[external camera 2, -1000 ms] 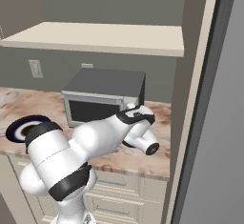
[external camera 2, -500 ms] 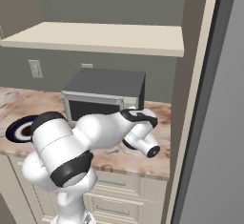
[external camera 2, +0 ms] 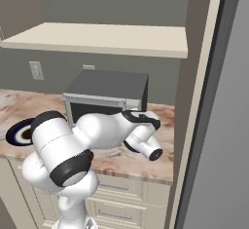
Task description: Pull the toaster oven rack outwards. Pick up the baguette from the plate and place it on the toaster oven rack. Close the toaster oven door fully and set the temperature to the lowest setting.
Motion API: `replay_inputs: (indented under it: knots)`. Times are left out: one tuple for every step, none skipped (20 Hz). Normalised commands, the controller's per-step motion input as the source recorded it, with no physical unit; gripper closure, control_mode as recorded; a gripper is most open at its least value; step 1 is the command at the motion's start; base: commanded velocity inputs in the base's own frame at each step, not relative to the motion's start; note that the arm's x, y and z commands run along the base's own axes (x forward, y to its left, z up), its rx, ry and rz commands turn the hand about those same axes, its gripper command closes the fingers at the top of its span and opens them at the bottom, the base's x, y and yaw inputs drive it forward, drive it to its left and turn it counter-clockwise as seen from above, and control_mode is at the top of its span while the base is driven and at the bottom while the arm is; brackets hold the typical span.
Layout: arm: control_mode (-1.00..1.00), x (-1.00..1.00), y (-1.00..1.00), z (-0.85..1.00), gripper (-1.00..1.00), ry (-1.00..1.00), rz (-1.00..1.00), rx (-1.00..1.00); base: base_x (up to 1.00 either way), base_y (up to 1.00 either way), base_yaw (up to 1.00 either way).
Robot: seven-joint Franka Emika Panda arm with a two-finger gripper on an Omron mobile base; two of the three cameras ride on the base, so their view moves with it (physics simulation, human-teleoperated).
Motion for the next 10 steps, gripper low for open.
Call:
replay_inputs:
  knots:
    - [-1.00, 0.47, 0.00, 0.21, 1.00, -0.01, -0.05, 0.00, 0.00, 0.00, 0.00]
    - [-1.00, 0.42, 0.00, 0.20, 1.00, -0.03, -0.05, -0.03, 0.00, 0.00, 0.00]
    - [-1.00, 0.36, 0.00, 0.19, 1.00, -0.04, -0.06, -0.08, 0.00, 0.00, 0.00]
    - [-1.00, 0.31, 0.00, 0.20, 1.00, -0.07, -0.06, -0.12, 0.00, 0.00, 0.00]
    - [-1.00, 0.28, 0.00, 0.18, 1.00, -0.09, -0.06, -0.16, 0.00, 0.00, 0.00]
    - [-1.00, 0.26, 0.00, 0.16, 1.00, -0.10, -0.06, -0.17, 0.00, 0.00, 0.00]
    - [-1.00, 0.24, 0.00, 0.13, 1.00, -0.10, -0.06, -0.19, 0.00, 0.00, 0.00]
    - [-1.00, 0.24, 0.00, 0.12, 1.00, -0.10, -0.06, -0.22, 0.00, 0.00, 0.00]
    - [-1.00, 0.24, 0.00, 0.09, 1.00, -0.12, -0.07, -0.25, 0.00, 0.00, 0.00]
    - [-1.00, 0.24, -0.01, 0.09, 1.00, -0.13, -0.06, -0.28, 0.00, 0.00, 0.00]
